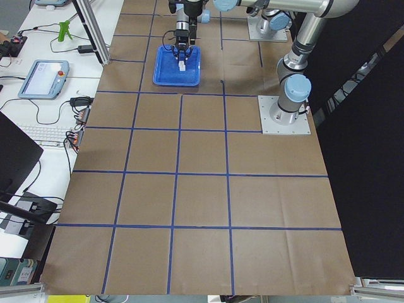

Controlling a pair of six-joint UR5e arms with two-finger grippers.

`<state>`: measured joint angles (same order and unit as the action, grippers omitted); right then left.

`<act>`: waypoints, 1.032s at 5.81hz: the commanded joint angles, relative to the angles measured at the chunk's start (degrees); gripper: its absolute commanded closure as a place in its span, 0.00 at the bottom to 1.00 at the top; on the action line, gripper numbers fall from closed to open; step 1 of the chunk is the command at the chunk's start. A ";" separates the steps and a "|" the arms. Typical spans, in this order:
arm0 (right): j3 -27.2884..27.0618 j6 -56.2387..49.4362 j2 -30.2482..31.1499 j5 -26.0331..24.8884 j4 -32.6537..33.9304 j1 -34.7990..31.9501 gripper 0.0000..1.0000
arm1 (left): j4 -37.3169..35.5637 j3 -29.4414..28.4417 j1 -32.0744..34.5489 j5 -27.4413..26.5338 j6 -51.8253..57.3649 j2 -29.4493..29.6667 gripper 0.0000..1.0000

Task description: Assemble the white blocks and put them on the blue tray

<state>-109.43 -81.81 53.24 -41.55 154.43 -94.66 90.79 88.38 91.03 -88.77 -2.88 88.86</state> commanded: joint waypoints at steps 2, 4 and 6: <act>0.01 1.38 0.03 1.73 0.00 0.00 0.27 | 0.00 0.12 0.03 -0.18 -0.02 0.00 0.01; 3.67 12.19 0.81 0.25 -0.53 0.09 0.00 | 0.00 0.21 0.03 -0.18 -0.02 0.00 0.01; 7.38 28.03 4.91 -8.77 -3.67 0.17 0.00 | 0.00 0.30 0.03 -0.35 -0.02 0.00 0.01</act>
<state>-103.40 -61.00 55.73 -46.27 152.64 -94.52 90.79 88.66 91.05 -89.04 -2.90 88.86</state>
